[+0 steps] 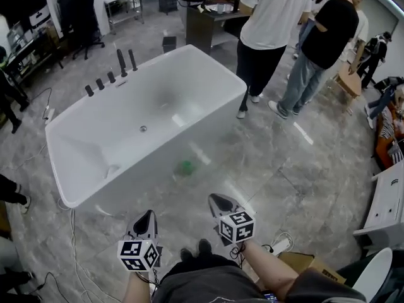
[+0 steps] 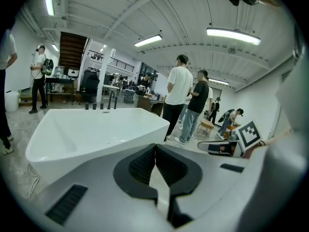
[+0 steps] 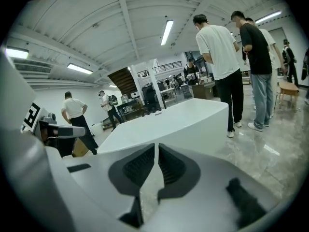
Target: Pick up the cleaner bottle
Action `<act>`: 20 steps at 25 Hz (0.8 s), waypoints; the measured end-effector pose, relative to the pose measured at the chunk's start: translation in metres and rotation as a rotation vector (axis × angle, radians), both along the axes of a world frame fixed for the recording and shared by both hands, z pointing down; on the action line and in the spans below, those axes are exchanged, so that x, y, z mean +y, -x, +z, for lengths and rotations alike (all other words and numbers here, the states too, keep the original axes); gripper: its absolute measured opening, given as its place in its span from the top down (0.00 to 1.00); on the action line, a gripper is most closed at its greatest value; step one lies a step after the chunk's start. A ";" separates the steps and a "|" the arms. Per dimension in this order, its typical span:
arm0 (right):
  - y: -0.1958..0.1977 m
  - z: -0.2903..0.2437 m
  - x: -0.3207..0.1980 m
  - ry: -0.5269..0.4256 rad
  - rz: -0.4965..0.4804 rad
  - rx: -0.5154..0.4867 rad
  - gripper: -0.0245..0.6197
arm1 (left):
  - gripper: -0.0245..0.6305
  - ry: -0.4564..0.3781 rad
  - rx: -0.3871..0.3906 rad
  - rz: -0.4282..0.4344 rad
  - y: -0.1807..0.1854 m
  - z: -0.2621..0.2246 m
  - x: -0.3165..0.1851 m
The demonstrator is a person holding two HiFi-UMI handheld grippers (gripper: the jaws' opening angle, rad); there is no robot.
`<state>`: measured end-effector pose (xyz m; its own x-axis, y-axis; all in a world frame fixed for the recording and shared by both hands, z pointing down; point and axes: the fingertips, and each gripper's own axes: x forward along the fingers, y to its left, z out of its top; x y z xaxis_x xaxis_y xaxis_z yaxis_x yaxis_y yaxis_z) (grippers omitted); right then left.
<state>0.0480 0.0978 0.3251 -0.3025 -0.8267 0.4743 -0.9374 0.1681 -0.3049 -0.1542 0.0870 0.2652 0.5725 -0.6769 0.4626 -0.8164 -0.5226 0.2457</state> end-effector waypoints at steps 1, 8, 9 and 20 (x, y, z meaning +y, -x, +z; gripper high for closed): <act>0.002 0.001 -0.002 0.004 0.001 -0.003 0.92 | 0.94 -0.004 -0.004 0.000 0.001 0.001 -0.001; 0.015 -0.009 0.001 0.018 0.029 0.011 0.92 | 0.94 0.001 0.011 0.044 0.005 0.015 -0.014; 0.014 -0.009 0.001 0.020 0.034 0.027 0.92 | 0.94 0.008 0.021 0.049 0.004 0.018 -0.018; -0.022 0.005 -0.008 0.050 0.103 0.030 0.92 | 0.94 0.016 0.016 0.095 -0.016 0.026 -0.040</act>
